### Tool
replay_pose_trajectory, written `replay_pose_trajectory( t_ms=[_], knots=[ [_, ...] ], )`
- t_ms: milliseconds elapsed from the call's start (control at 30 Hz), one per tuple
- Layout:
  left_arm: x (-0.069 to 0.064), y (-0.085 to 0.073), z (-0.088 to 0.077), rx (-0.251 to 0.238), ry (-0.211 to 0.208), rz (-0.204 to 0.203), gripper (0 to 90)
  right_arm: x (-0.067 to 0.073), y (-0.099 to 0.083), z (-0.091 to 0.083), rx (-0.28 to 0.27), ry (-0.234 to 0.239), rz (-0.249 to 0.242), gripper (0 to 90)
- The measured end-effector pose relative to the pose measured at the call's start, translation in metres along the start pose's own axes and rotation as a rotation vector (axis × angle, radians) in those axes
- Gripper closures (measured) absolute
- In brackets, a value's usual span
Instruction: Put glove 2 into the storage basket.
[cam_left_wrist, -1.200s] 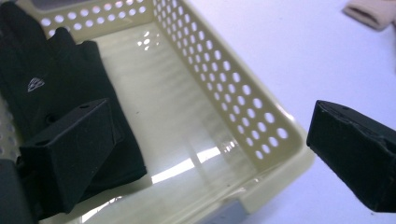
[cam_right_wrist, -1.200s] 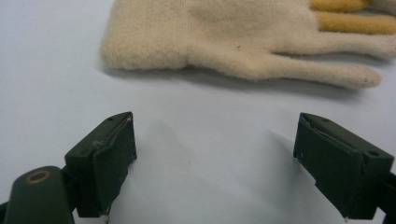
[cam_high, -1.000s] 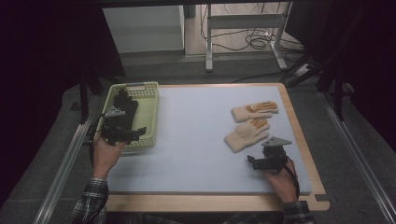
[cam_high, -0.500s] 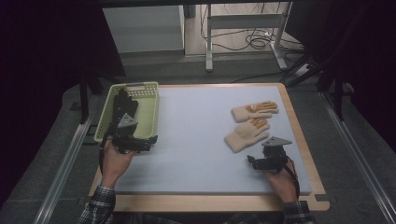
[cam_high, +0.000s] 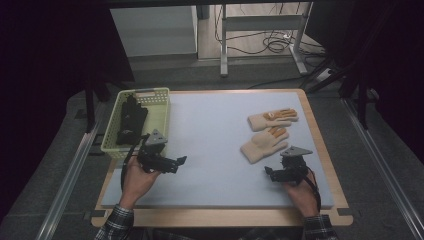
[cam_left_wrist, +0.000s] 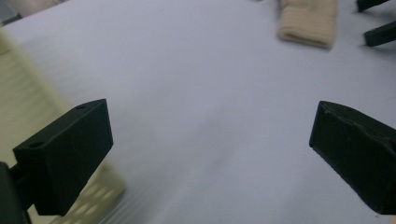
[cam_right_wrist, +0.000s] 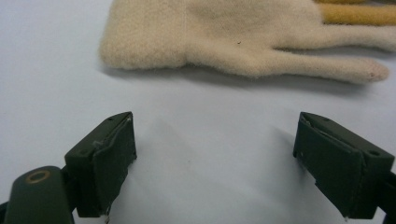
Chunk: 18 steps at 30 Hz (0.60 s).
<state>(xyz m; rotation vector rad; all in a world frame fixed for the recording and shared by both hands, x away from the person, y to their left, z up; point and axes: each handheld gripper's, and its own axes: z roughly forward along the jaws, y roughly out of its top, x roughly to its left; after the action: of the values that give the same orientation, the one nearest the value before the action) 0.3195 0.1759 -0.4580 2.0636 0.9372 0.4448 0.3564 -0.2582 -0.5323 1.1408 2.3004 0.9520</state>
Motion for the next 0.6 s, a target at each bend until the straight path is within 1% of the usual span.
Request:
replay_pose_trajectory(
  t_ms=[33,67,100,167,200,267,333,367,467,500,600],
  knots=[
    [-0.004,0.001,0.002,-0.012,-0.01,0.007,0.0,0.0,0.0,0.0,-0.001,-0.002,-0.001,12.7],
    [-0.012,0.004,0.008,-0.015,-0.036,0.012,0.0,0.0,0.0,0.0,-0.002,-0.002,0.0,12.7],
    [-0.012,0.004,0.008,-0.015,-0.036,0.012,0.0,0.0,0.0,0.0,-0.002,-0.002,0.0,12.7],
    [-0.019,0.003,0.012,-0.021,-0.027,0.034,0.0,0.0,0.0,0.0,-0.002,-0.001,0.0,12.7],
    [-0.021,0.003,0.014,-0.019,-0.028,0.037,0.1,0.0,0.0,0.0,-0.002,-0.002,-0.002,12.7],
    [-0.025,-0.001,0.02,-0.014,-0.035,0.029,0.1,0.0,0.0,0.0,-0.002,-0.002,-0.001,12.7],
    [-0.029,-0.009,0.028,0.009,-0.04,0.024,0.0,0.0,0.0,0.0,-0.002,-0.002,0.0,12.7],
    [-0.029,-0.009,0.028,0.009,-0.04,0.024,0.0,0.0,0.0,0.0,-0.002,-0.002,0.0,12.7],
    [-0.029,-0.018,0.034,0.031,-0.027,0.021,0.1,0.0,0.0,0.0,-0.001,-0.001,-0.001,12.7],
    [-0.029,-0.022,0.036,0.034,-0.02,0.017,0.1,0.0,0.0,0.0,-0.001,-0.001,0.0,12.7],
    [-0.027,-0.033,0.039,0.038,-0.016,-0.007,0.2,0.0,0.0,0.0,0.0,-0.001,-0.001,12.4]
  ],
)
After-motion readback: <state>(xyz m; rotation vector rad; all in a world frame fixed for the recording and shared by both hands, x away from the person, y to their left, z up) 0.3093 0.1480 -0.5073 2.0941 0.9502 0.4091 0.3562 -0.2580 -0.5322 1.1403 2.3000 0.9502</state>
